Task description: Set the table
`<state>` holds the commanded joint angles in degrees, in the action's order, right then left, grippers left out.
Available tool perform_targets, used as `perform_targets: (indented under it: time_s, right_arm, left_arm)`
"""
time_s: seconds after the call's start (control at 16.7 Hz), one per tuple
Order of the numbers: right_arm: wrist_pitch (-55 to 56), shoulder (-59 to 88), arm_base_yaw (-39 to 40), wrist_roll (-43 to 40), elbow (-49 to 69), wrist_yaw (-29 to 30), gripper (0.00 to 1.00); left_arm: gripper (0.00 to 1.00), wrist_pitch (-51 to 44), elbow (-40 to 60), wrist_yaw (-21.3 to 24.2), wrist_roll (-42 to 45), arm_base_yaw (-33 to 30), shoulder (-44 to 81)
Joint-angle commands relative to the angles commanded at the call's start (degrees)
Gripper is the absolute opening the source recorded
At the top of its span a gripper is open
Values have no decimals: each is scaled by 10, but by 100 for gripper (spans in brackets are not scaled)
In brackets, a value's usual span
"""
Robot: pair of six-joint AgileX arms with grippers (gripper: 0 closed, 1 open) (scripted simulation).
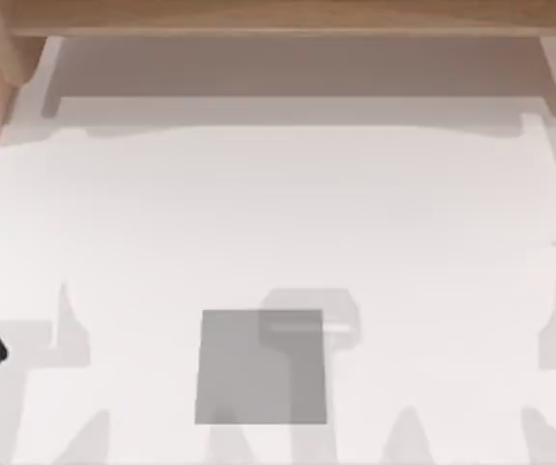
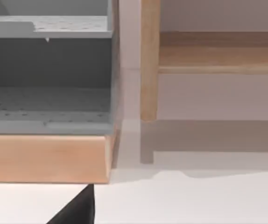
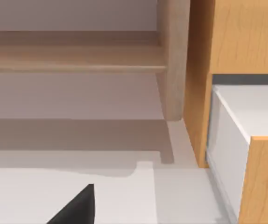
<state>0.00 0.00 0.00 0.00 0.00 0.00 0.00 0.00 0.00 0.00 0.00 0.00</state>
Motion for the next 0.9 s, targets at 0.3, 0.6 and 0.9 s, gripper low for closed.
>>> perform_targets:
  time_s: [0.3, 0.6, 0.9]
  right_arm:
    - [-32, 31, -15, 4, 34, 6, 100]
    - [-178, 195, -74, 19, 210, 24, 100]
    - [-373, 488, -141, 29, 519, 37, 100]
  left_arm:
    - [100, 0, 0, 0, 0, 0, 0]
    - [100, 0, 0, 0, 0, 0, 0]
    - [100, 0, 0, 0, 0, 0, 0]
